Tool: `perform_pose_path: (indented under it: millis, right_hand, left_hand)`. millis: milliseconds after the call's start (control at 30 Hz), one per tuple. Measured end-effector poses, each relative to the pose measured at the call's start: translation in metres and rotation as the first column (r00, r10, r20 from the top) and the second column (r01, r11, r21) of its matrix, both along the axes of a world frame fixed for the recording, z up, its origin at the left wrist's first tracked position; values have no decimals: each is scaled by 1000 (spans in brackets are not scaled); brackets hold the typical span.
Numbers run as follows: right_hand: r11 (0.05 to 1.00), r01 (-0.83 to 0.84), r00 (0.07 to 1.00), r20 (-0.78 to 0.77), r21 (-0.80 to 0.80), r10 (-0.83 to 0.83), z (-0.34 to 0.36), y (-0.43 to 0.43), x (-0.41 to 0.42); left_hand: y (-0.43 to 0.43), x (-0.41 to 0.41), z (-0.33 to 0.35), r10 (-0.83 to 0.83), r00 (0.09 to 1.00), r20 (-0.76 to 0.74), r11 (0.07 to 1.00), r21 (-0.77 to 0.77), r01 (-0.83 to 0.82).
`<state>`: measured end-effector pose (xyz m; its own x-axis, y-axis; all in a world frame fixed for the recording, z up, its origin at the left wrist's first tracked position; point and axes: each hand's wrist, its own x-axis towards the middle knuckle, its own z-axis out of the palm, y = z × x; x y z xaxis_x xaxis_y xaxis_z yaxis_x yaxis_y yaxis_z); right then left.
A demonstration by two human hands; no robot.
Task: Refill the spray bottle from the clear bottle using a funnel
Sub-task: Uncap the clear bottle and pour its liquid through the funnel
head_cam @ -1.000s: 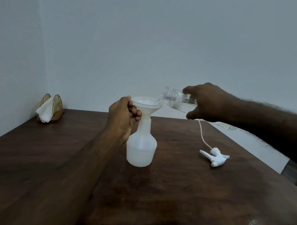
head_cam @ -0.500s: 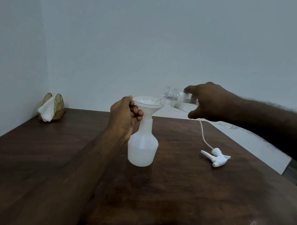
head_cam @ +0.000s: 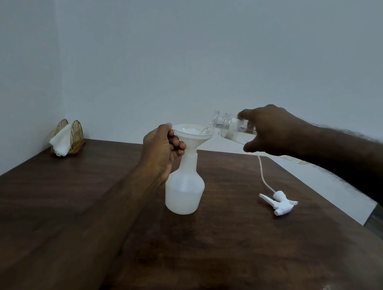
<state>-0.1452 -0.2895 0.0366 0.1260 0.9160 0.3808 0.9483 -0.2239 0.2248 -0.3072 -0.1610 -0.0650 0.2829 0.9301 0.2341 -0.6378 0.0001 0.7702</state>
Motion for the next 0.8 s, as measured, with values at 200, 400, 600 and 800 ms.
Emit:
perform_pose_path:
  millis: [200,400,600,800]
  right_hand:
    - [1000,1,1000,0,1,-1,1,0,0]
    - [1000,0,1000,3,-7,0,1,0,-2]
    - [1000,5,1000,7,-10,-5,2,-1,-3]
    - [1000,6,1000,14,-13,-6,3,0,-3]
  left_hand:
    - [2,0,-1,7,1000,-7,1000,17,-7]
    - [2,-1,-1,16,1000,-12,1000,17,-16]
    - [0,-1,-1,23,1000,-19,999,26,-23]
    - [1,-1,-2,40,999,-27,999,29,-39]
